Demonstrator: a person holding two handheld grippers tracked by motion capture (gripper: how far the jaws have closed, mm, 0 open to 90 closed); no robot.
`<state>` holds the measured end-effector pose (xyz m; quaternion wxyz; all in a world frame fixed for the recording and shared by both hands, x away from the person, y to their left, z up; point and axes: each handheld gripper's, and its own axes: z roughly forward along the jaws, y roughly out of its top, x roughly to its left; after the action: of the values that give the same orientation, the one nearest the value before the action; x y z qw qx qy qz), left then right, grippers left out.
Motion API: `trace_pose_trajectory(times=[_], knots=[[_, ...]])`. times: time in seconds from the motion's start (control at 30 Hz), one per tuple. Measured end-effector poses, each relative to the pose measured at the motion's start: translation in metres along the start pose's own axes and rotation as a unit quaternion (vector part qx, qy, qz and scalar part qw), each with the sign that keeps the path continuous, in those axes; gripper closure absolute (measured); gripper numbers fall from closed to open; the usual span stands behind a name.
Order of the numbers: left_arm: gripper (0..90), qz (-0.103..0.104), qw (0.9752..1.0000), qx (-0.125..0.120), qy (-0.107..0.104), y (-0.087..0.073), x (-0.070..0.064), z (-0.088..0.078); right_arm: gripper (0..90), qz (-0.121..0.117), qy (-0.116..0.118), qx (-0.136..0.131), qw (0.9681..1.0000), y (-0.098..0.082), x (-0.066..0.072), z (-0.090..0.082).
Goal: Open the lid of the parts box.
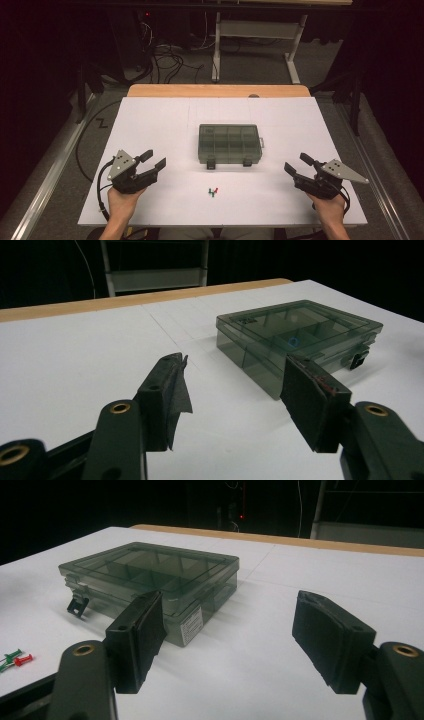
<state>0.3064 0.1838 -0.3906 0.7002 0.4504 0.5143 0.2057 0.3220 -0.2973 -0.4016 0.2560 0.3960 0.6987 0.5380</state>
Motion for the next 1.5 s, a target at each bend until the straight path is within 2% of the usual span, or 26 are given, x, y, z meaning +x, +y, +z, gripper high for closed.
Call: trace_pose_trajectory(times=[0.27,0.73,1.03,1.27,1.5], knots=[[43.2,-0.002,1.0000,-0.001,0.001,0.000,0.000,0.005,31.9,0.001,-0.002,0.001,1.0000,0.003,0.000,0.009],[44.0,-0.003,1.0000,0.002,0.003,-0.002,-0.003,0.024,33.4,0.002,-0.001,0.006,1.0000,0.008,0.001,0.024],[47.5,-0.004,1.0000,-0.001,-0.009,-0.003,-0.004,0.034,33.8,-0.004,0.004,0.009,0.9999,0.012,0.004,0.035],[49.2,0.002,0.9999,0.001,-0.017,-0.004,-0.006,0.040,33.5,0.001,0.003,0.010,0.9999,0.015,0.004,0.042],[49.9,0.005,0.9997,0.014,-0.019,-0.009,-0.007,0.050,34.1,0.001,0.007,0.030,0.9995,0.019,0.007,0.054]])
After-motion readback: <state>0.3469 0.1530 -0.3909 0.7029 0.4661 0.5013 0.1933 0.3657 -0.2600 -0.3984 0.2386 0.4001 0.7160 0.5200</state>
